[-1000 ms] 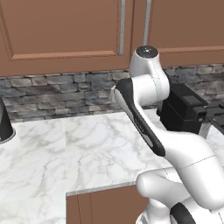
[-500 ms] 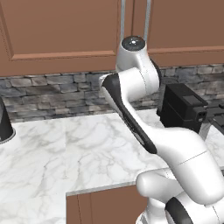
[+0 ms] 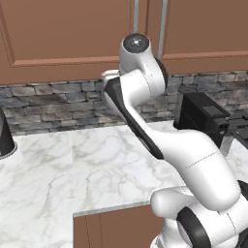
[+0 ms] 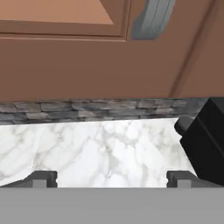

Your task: Open the cabinet and move the ladle to the pot. Then close the cabinet.

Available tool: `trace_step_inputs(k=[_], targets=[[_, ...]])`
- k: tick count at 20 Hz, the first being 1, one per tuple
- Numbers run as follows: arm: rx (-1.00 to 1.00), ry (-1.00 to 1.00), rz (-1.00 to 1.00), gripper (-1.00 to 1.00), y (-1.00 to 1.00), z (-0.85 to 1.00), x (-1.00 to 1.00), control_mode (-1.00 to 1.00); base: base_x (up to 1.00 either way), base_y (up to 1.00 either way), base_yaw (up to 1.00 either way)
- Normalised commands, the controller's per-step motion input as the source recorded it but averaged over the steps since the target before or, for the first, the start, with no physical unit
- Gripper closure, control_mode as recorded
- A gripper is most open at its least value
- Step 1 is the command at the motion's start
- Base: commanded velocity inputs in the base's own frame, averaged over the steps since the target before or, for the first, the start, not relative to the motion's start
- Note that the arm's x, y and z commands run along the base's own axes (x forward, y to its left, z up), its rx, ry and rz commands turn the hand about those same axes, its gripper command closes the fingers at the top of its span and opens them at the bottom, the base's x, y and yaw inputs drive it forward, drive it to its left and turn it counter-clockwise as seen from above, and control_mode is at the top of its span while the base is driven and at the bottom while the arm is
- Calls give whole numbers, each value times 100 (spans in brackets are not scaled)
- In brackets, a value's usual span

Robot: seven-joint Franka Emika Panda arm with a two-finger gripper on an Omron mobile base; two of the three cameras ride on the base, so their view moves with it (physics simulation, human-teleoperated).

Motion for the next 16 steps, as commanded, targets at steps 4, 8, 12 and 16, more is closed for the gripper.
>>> trace_step_inputs(k=[4, 8, 12, 16], targets=[[0, -12, 0, -100, 0, 19, 47, -100, 0, 0, 0], [0, -12, 0, -100, 0, 30, 39, -100, 0, 0, 0], [0, -4, 0, -100, 0, 33, 40, -100, 0, 0, 0], [0, 0, 0, -100, 0, 48, 30, -100, 0, 0, 0]])
